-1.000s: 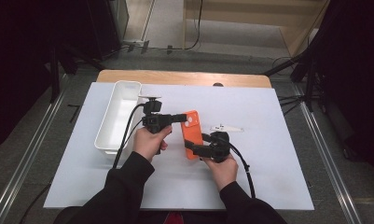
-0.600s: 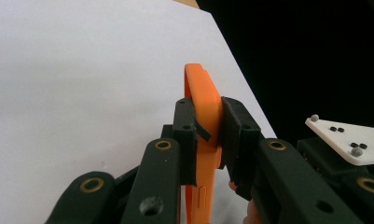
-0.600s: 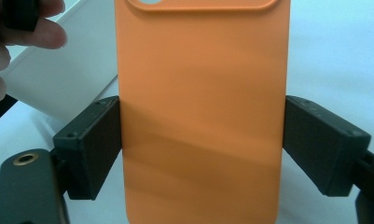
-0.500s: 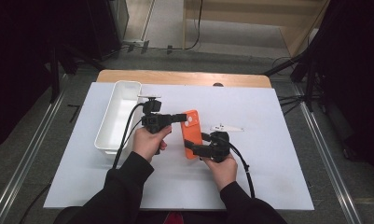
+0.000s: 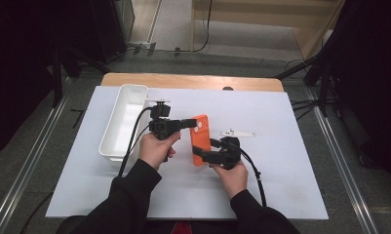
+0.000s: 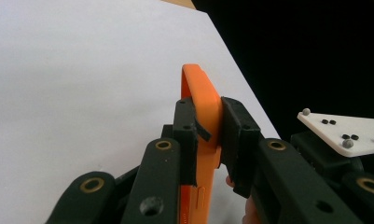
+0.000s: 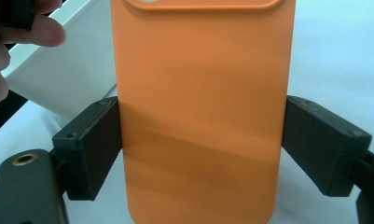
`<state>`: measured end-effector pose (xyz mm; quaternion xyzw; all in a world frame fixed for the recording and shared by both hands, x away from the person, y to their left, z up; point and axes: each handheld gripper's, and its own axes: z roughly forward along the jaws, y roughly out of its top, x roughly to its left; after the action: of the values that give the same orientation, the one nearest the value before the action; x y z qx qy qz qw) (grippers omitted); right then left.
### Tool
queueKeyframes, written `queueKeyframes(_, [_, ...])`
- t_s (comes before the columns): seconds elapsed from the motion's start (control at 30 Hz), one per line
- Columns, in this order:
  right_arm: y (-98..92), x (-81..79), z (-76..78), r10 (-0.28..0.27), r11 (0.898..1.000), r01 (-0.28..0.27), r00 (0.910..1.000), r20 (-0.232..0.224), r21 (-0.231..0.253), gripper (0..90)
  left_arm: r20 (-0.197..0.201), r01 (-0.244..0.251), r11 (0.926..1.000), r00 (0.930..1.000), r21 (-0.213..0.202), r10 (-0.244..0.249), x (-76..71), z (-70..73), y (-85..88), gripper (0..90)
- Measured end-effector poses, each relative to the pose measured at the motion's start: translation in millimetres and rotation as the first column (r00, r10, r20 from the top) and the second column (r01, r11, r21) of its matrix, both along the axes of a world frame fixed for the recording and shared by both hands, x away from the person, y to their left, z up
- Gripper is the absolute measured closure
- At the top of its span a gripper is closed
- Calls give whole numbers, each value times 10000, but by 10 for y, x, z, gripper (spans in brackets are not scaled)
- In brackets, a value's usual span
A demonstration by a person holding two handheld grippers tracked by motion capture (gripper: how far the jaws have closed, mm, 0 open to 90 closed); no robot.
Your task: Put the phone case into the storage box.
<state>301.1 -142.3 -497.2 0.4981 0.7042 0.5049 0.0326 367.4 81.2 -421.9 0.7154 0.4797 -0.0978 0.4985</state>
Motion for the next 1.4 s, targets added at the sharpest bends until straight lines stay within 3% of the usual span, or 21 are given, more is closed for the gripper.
queueKeyframes(0.6, [-6,9,54,245,9996,-242,9996,138,-163,100,292,228,9997,9993,94,-231,-40,36,-36,773])
queueKeyframes(0.7, [-16,-3,89,126,9991,-116,9996,237,-397,101,348,292,9994,9990,160,-298,-48,41,-44,773])
queueKeyframes(0.87, [-60,-4,146,7,9996,3,9995,330,-296,100,514,358,9989,9980,288,-372,-68,64,-66,773])
queueKeyframes(1.2, [-143,6,226,603,9979,-593,9974,398,-252,102,799,678,9966,9942,468,-714,-96,83,-94,772])
queueKeyframes(1.4, [-236,32,277,926,9952,-918,9954,238,-335,114,1008,882,9928,9903,810,-962,-118,112,-105,771])
